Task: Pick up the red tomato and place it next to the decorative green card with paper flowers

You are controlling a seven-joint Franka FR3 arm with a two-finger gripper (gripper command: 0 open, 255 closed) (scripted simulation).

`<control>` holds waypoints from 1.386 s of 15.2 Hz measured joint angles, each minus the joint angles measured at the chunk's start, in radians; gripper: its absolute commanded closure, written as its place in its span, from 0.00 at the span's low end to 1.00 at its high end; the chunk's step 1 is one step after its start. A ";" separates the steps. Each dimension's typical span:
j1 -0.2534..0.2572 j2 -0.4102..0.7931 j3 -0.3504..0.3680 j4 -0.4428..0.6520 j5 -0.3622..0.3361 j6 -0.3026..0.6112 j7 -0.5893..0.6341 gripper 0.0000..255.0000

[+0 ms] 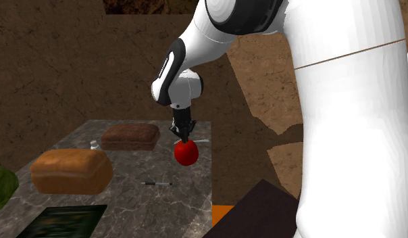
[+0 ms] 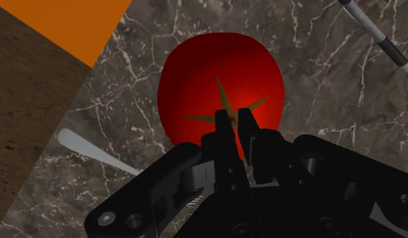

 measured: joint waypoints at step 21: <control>0.009 -0.123 -0.012 0.045 -0.025 -0.167 0.012 1.00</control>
